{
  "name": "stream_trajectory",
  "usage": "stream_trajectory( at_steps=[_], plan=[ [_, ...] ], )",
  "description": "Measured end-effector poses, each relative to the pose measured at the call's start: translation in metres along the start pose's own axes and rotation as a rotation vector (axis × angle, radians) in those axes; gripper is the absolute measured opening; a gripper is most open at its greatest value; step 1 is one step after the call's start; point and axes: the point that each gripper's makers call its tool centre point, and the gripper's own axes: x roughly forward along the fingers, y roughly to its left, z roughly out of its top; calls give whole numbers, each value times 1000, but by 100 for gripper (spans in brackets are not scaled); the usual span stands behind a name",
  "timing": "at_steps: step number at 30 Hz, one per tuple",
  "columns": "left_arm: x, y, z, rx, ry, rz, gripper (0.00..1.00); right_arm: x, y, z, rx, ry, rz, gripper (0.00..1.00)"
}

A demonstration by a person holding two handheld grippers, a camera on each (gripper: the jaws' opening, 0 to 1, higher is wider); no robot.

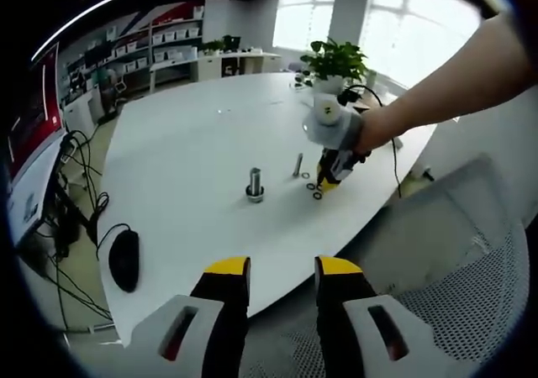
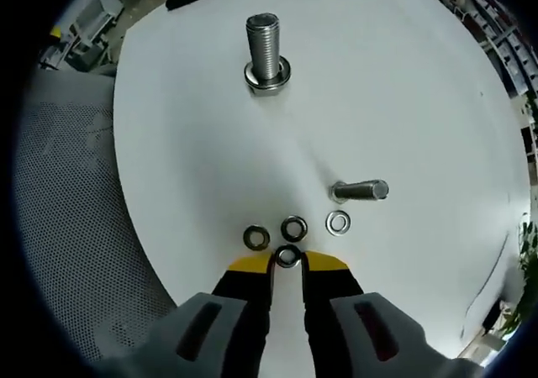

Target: Place the washer onto the threaded stud by aligning its center hole with the stud, sliding it down to the base, and recovering from edge contact or off-axis alignment until the washer reaches the visible bottom stop.

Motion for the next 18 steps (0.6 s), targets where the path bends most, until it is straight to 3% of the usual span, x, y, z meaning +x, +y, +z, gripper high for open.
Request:
stream_trajectory(
  at_steps=[7,18],
  plan=[
    [0,-2,1,3,-4,-7,28,-1,1,0,71,-65,-66,15],
    [-1,0,2,1,-9,-5,28,-2,-3,-2,185,-161,-107,14]
  ],
)
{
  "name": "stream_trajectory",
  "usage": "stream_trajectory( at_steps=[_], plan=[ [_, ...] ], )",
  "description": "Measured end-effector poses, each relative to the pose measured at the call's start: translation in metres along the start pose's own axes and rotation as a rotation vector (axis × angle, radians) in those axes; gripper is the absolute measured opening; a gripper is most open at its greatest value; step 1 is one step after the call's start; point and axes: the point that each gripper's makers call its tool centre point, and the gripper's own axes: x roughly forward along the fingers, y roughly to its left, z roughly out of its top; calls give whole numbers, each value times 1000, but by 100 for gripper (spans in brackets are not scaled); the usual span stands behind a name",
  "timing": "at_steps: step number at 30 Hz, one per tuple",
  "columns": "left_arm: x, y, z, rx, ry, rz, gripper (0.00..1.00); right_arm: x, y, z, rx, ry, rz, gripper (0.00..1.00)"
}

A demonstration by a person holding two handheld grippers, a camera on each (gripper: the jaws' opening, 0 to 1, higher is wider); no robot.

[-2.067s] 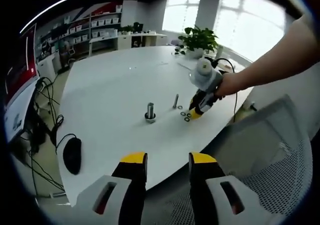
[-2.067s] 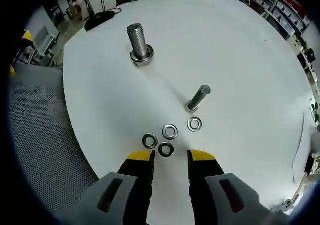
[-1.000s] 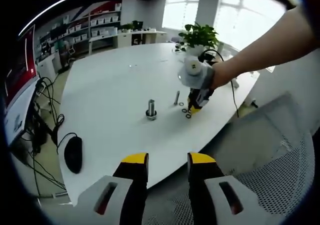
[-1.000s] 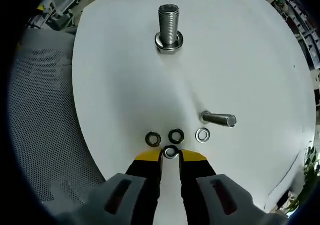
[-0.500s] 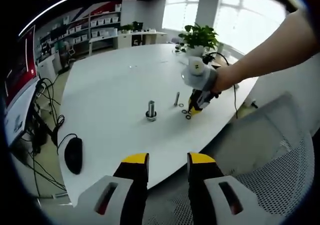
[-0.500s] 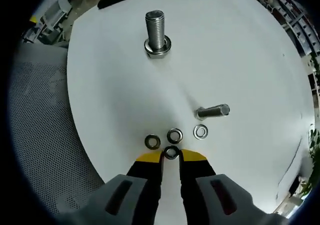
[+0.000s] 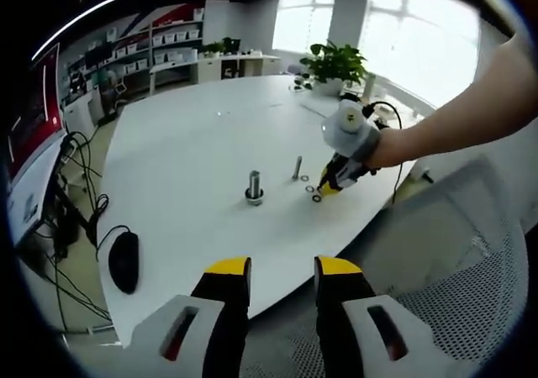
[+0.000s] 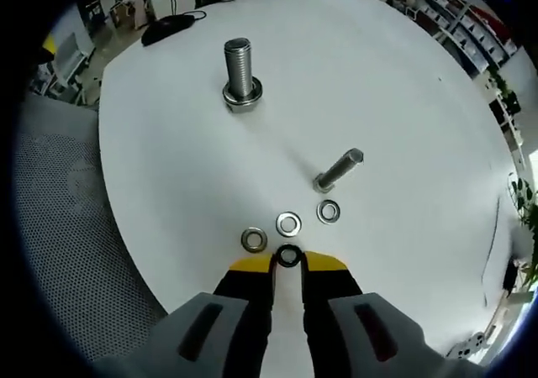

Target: Place the washer onto the threaded stud by aligning its center hole with the stud, sliding it down to the base, and recovering from edge contact or off-axis alignment until the washer reaches the visible bottom stop.

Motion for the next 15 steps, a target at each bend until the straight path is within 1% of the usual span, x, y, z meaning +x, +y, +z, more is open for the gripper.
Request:
stream_trajectory(
  at_steps=[1,2,4,6,11,15],
  plan=[
    [0,0,0,2,1,0,28,-1,0,-2,36,18,4,14],
    [0,0,0,3,1,-1,28,-2,-2,-3,41,26,2,14],
    [0,0,0,1,-1,0,28,-7,-5,2,64,-10,-7,14],
    [0,0,1,0,-3,-1,28,-12,-9,6,96,-26,-3,14],
    [0,0,1,1,-3,-5,28,-28,-22,22,74,-71,-27,14],
    [0,0,1,2,-4,-4,28,-35,-29,34,53,-101,-41,14]
  ],
)
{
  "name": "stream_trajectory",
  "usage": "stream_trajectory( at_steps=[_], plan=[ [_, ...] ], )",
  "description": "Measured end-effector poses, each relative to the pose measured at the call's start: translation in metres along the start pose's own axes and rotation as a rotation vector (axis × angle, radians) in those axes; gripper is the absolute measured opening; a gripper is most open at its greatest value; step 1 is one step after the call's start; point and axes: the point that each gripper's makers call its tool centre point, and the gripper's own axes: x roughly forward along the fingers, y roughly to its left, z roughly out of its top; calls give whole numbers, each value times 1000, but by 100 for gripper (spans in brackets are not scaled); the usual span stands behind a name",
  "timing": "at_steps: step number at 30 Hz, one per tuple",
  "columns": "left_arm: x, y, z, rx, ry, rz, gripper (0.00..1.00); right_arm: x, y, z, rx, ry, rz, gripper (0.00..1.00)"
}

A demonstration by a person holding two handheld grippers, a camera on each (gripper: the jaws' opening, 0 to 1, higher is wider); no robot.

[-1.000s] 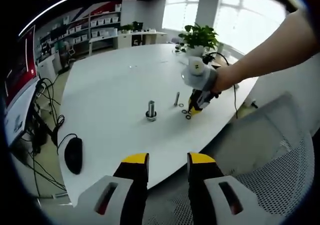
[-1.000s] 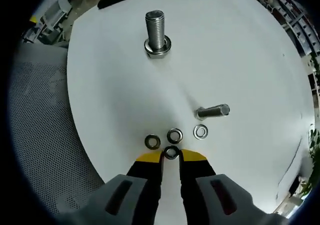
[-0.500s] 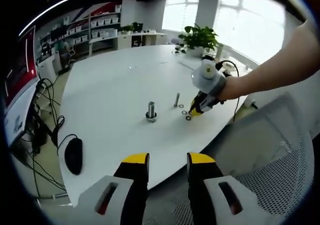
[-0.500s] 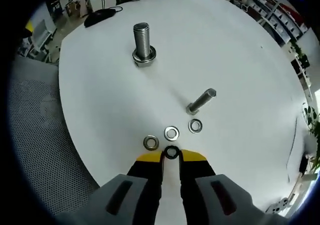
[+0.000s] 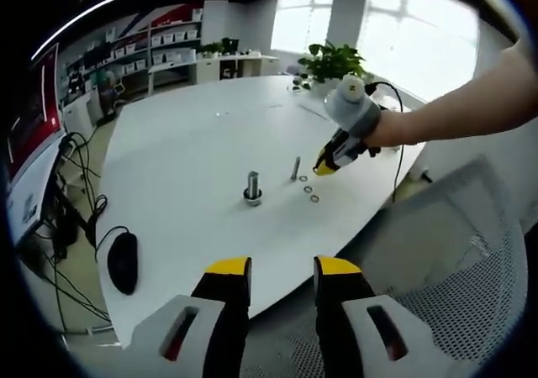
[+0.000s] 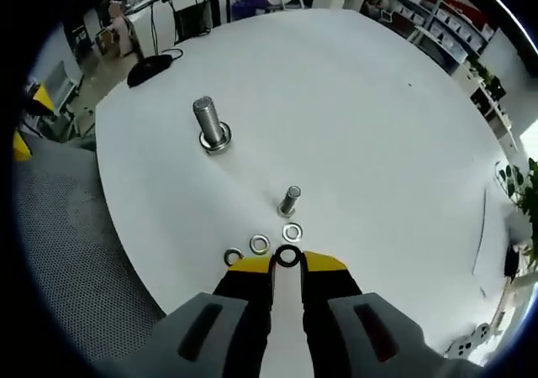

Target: Place the washer onto the threaded stud by aligning its center hole with the stud, sliding it down to the base, and recovering from edge contact or off-axis alignment until the washer reaches the visible bottom stop.

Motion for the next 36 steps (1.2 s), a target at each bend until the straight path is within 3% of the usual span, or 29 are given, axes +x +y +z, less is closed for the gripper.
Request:
stream_trajectory(
  at_steps=[9,16,29,36],
  plan=[
    [0,1,1,-2,-6,1,28,-7,2,28,-70,-66,-18,14],
    [-1,1,1,-2,-8,5,28,-4,1,41,-126,-76,-26,14],
    [-1,2,0,-3,-4,8,27,2,-6,43,-107,-51,-7,14],
    [-1,3,0,-6,-3,10,27,2,1,41,-119,-52,10,14]
  ],
)
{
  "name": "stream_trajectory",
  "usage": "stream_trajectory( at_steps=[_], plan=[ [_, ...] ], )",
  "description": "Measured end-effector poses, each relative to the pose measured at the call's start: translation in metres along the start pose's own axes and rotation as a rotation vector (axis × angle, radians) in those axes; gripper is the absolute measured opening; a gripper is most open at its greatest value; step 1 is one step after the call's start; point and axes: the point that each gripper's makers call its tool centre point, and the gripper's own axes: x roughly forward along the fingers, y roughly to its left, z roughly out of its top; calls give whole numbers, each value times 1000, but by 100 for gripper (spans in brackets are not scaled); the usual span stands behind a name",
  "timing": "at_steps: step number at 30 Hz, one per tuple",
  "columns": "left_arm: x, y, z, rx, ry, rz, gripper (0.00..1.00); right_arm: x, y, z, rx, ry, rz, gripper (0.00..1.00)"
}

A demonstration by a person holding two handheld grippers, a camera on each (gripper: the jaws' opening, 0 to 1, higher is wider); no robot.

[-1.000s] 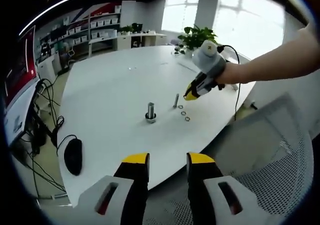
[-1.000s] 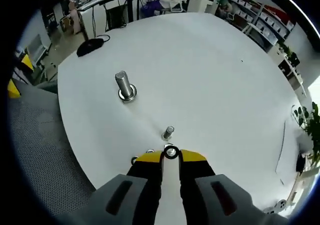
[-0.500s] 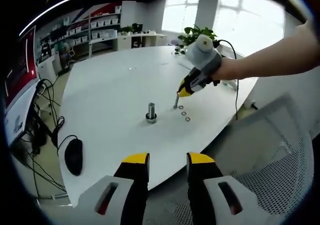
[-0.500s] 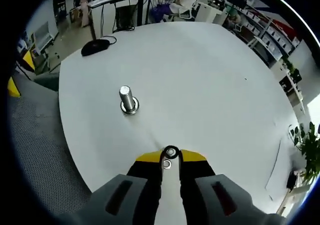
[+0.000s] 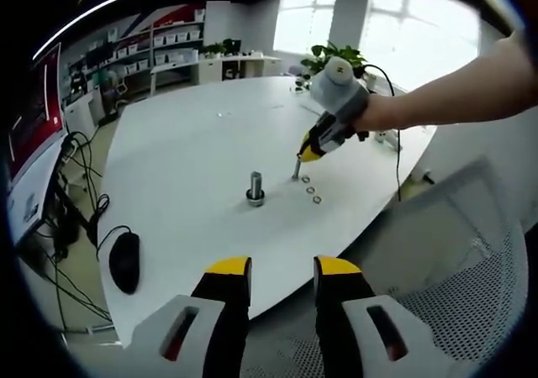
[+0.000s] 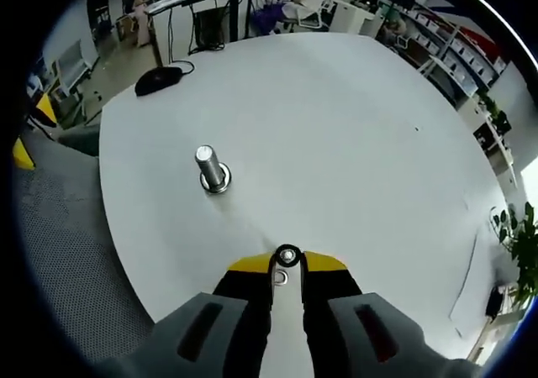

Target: Place the washer onto the threaded stud by aligning its center hole with the stud, sliding it down to the base, and recovering from edge contact or off-axis alignment until the washer reaches the visible bottom stop.

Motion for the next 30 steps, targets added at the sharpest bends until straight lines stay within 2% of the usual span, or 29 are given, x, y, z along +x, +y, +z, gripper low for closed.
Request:
stream_trajectory(
  at_steps=[15,18,30],
  plan=[
    [1,0,-2,3,15,-1,27,16,-5,1,17,18,18,14],
    [1,0,-2,1,14,1,27,20,-1,-3,3,34,24,14],
    [1,1,-4,0,24,5,27,37,1,-14,40,69,49,14]
  ],
)
